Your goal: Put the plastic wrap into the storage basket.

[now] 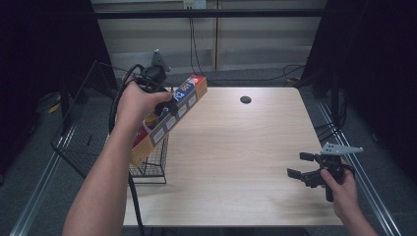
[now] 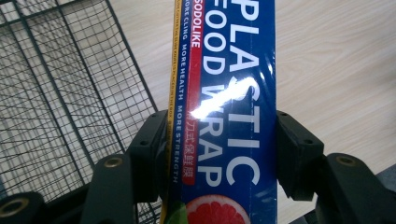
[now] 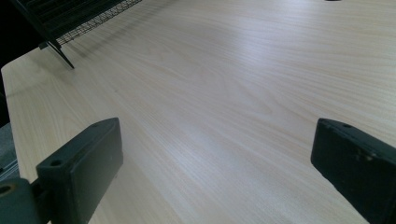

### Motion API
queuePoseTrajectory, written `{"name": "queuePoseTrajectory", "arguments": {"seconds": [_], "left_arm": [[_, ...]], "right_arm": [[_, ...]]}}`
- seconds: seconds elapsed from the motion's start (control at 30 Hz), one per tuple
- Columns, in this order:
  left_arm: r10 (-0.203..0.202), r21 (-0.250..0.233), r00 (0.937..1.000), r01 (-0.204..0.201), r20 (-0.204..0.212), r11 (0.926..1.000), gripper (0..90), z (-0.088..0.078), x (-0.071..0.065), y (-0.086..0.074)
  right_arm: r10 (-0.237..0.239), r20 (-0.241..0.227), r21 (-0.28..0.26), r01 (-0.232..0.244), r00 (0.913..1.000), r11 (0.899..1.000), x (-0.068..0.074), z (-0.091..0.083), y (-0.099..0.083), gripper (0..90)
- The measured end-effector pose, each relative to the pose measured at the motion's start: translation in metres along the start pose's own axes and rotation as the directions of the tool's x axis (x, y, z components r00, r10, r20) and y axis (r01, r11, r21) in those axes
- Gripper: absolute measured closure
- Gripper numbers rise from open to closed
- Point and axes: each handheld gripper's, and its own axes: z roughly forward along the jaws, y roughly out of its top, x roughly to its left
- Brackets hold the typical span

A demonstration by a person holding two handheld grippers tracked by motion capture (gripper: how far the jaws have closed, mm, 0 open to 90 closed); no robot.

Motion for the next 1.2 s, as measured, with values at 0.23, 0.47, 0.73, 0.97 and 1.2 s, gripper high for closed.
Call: {"name": "queuePoseTrajectory", "arguments": {"seconds": [0.23,0.47,0.73,0.97,1.2], "left_arm": [[-0.023,-0.014,0.9997,0.023,-0.011,0.9996,43.8,-0.004,0.008,-0.003],[-0.035,-0.015,0.9993,0.035,-0.009,0.9993,43.8,-0.008,0.014,-0.006],[-0.052,-0.029,0.9984,0.051,-0.024,0.9983,43.8,-0.012,0.020,-0.009],[-0.073,-0.028,0.9969,0.073,-0.027,0.9970,43.8,-0.016,0.027,-0.012],[-0.085,-0.028,0.9956,0.084,-0.041,0.9961,43.8,-0.021,0.035,-0.016]], "right_arm": [[-0.001,0.000,-0.001,0.001,1.0000,1.000,0.000,0.000,0.000,2.2],[0.000,-0.002,0.001,0.000,1.0000,1.000,0.000,0.000,0.000,2.2],[0.000,-0.005,0.001,0.000,1.0000,1.000,0.000,0.000,0.000,2.1],[-0.004,-0.006,0.000,0.004,1.0000,1.000,0.000,0.000,0.000,2.1],[-0.001,-0.008,0.002,0.001,1.0000,1.000,0.000,0.000,0.000,2.1]]}}
